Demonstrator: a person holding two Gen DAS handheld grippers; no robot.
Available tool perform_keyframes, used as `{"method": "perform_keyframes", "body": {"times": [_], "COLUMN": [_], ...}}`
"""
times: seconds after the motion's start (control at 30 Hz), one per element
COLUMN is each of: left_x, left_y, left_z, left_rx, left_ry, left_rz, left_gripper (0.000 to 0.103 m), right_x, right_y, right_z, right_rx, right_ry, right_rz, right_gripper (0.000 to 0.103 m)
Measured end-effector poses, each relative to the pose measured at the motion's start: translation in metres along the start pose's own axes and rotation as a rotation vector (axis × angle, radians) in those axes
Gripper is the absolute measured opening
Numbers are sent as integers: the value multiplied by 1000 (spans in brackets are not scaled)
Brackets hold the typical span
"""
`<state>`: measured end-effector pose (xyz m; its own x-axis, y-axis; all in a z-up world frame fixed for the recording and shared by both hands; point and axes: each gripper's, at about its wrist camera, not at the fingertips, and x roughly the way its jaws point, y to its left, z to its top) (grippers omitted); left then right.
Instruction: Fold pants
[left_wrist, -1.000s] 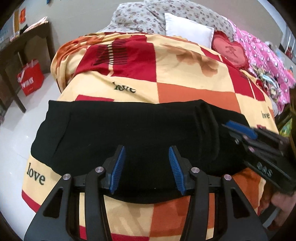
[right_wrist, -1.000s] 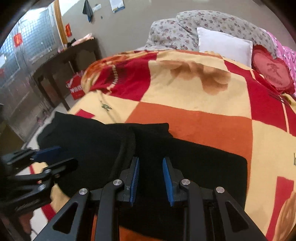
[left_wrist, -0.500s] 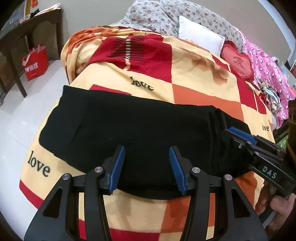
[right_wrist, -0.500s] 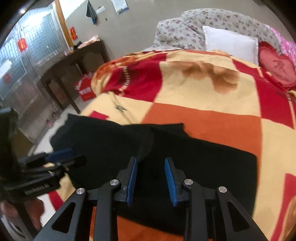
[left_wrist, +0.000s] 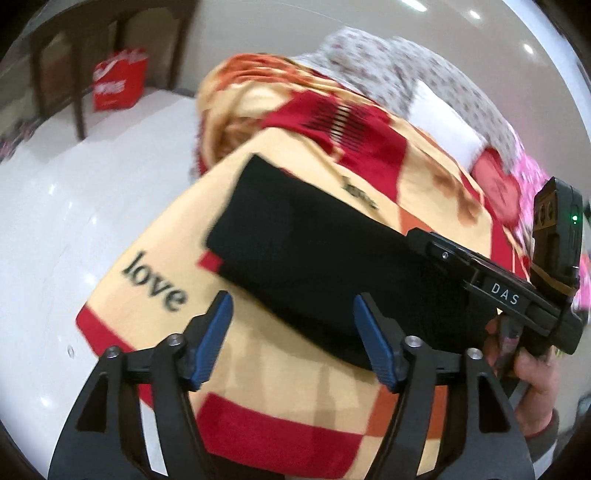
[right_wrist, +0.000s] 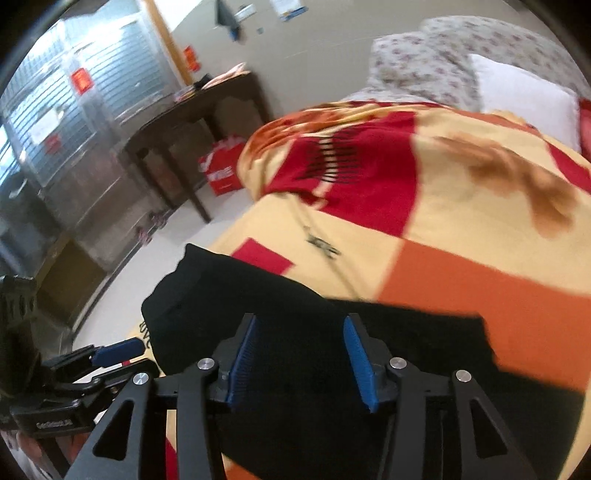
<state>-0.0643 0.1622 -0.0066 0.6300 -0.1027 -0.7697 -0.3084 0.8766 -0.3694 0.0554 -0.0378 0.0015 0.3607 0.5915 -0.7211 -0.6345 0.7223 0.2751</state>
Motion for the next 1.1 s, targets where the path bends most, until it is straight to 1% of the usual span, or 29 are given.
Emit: {"method": "perform_keyframes", "body": {"times": [0.03, 0.13, 0.2, 0.27, 0.4, 0.53, 0.63, 0.73, 0.8, 0.87, 0.9, 0.93, 0.97, 1.0, 1.03, 1.07, 1.1], "left_x": [4, 16, 22, 25, 30, 32, 28, 23, 26, 32, 34, 36, 39, 40, 43, 44, 40], "left_y": [8, 18, 20, 19, 15, 14, 19, 24, 17, 7, 3, 1, -2, -3, -4, -6, -12], "left_z": [-1, -1, -2, -2, 0, 1, -2, -5, -5, -5, -4, -2, 0, 1, 2, 4, 5], "left_rx": [-37, -82, -95, -96, -90, -80, -86, -134, -112, -73, -54, -38, -23, -24, -35, -43, -27], "left_ry": [6, 40, 47, 42, 21, 4, 11, -9, -17, -19, -18, -16, -14, -11, 7, 23, 8], "left_rz": [3, 25, 23, 30, 38, 37, 15, 0, 19, 9, 1, -1, -12, -36, -76, -92, -90], "left_gripper": [74, 74, 74, 74, 82, 84, 84, 84, 85, 85, 85, 85, 80, 57, 47, 39, 30], "right_x": [6, 28, 44, 56, 79, 101, 112, 118, 120, 121, 121, 120, 120, 117, 113, 108, 99], "right_y": [5, 18, 25, 30, 38, 45, 47, 46, 45, 42, 40, 40, 39, 39, 40, 41, 40], "right_z": [4, 18, 26, 31, 41, 45, 45, 44, 43, 40, 40, 39, 39, 39, 38, 39, 40], "right_rx": [-24, -80, -122, -154, -195, -237, -239, -227, -219, -188, -173, -156, -136, -127, -128, -123, -115], "right_ry": [6, 28, 52, 68, 88, 123, 135, 143, 140, 126, 115, 109, 108, 90, 76, 61, 36], "right_rz": [3, 22, 26, 14, 41, 70, 97, 113, 128, 160, 171, 194, 227, 227, 225, 238, 252], "right_gripper": [51, 53, 54, 55, 56, 56, 57, 57, 57, 57, 54, 36, 31, 27, 19, 16, 14]}}
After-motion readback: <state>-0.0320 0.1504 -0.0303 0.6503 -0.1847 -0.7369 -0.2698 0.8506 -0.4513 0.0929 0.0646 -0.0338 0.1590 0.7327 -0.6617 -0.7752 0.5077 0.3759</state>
